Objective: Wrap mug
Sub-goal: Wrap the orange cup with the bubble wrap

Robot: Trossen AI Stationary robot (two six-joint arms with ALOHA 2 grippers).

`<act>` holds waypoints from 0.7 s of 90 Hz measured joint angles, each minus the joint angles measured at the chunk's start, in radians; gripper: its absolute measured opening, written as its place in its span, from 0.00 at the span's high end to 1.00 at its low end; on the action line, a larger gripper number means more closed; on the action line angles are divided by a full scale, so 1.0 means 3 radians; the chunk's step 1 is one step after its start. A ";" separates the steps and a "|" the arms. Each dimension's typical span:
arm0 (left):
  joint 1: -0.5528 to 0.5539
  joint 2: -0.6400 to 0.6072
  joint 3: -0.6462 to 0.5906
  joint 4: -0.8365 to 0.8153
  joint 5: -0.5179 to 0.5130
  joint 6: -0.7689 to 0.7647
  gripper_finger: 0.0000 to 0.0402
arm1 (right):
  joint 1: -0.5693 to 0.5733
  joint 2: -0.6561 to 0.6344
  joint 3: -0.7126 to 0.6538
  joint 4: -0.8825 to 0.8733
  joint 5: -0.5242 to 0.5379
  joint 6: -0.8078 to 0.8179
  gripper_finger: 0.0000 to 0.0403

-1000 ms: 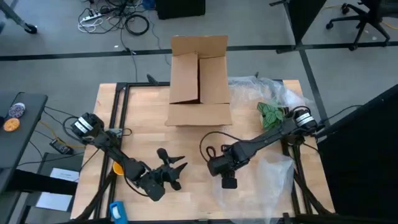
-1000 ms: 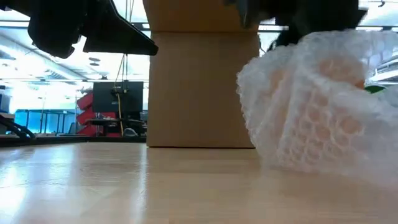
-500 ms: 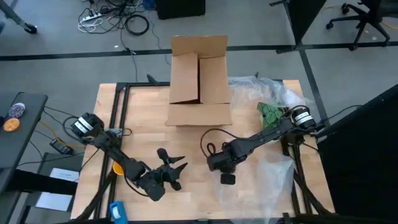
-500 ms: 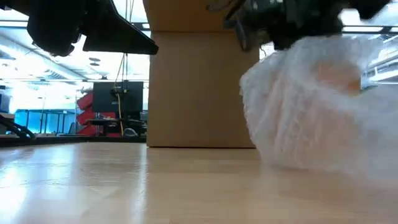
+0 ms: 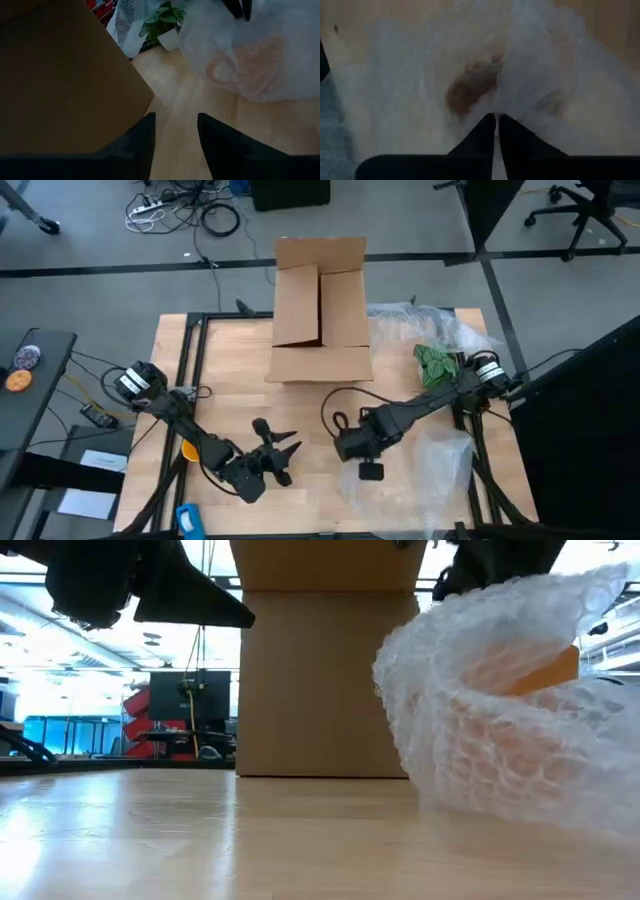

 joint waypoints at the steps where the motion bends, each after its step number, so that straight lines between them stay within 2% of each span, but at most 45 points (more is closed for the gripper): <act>1: 0.0000 0.0000 0.0000 0.0000 0.0000 -0.0002 0.67 | 0.0004 -0.0001 0.0007 0.0002 0.0001 0.0000 1.00; 14: 0.0000 0.0000 0.0000 0.0000 0.0000 -0.0007 0.67 | 0.0072 -0.0004 -0.0038 0.0185 0.0057 0.0006 1.00; 27: 0.0000 0.0000 0.0000 0.0045 0.0000 -0.0024 0.67 | 0.0082 -0.0002 -0.0300 0.0599 0.0076 0.0067 1.00; 37: 0.0019 0.0000 0.0000 0.0289 0.0081 0.0010 0.67 | 0.0044 -0.0004 -0.0558 0.0817 0.0081 0.0089 0.99; 51: 0.0219 0.0037 0.0000 0.0885 0.0505 0.0231 0.67 | -0.0019 0.0002 -0.0784 0.0954 0.0035 0.0088 0.95; 63: 0.0470 0.0175 0.0000 0.1401 0.1109 0.0431 0.67 | -0.0032 0.0001 -0.0762 0.0953 -0.0014 0.0067 0.87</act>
